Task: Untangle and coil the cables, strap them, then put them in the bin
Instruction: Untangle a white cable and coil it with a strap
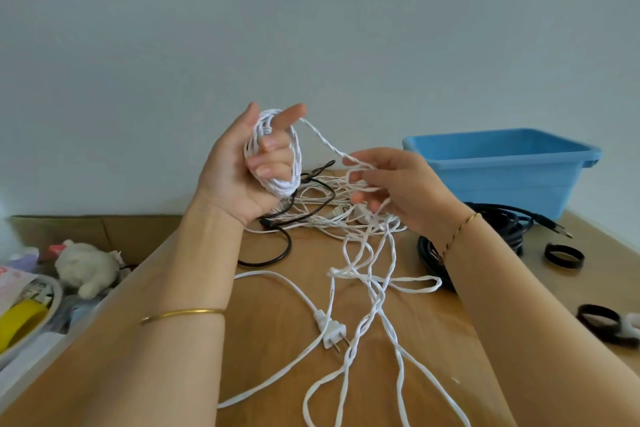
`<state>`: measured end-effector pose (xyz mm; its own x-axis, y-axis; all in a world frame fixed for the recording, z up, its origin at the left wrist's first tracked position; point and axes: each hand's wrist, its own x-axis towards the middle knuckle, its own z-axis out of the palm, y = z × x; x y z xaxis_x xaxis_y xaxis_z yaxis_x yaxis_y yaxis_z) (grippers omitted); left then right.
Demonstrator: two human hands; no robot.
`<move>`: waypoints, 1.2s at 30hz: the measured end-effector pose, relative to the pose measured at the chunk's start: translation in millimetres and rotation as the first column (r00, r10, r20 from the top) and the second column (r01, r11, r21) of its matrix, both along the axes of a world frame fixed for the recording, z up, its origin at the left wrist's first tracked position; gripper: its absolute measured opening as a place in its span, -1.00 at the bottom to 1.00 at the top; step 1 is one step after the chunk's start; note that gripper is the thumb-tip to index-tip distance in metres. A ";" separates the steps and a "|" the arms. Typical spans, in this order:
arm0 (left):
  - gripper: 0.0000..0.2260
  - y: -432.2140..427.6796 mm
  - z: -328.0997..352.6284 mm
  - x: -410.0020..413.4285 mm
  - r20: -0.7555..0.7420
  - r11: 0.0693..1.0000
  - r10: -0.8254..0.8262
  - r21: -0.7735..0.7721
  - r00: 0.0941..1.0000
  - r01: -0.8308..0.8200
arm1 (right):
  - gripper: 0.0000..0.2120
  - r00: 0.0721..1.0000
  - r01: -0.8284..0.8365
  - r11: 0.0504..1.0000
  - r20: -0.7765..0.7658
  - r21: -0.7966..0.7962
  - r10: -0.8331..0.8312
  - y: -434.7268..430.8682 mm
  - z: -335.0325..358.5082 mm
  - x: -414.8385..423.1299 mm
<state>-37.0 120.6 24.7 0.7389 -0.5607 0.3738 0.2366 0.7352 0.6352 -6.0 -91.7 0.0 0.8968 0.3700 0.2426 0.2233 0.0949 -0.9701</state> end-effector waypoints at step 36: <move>-0.60 -18.6 -1.3 -14.4 0.204 0.892 -0.019 0.446 0.979 -0.076 | -0.75 0.994 -0.094 0.991 0.069 0.097 0.087 11.1 10.8 -13.4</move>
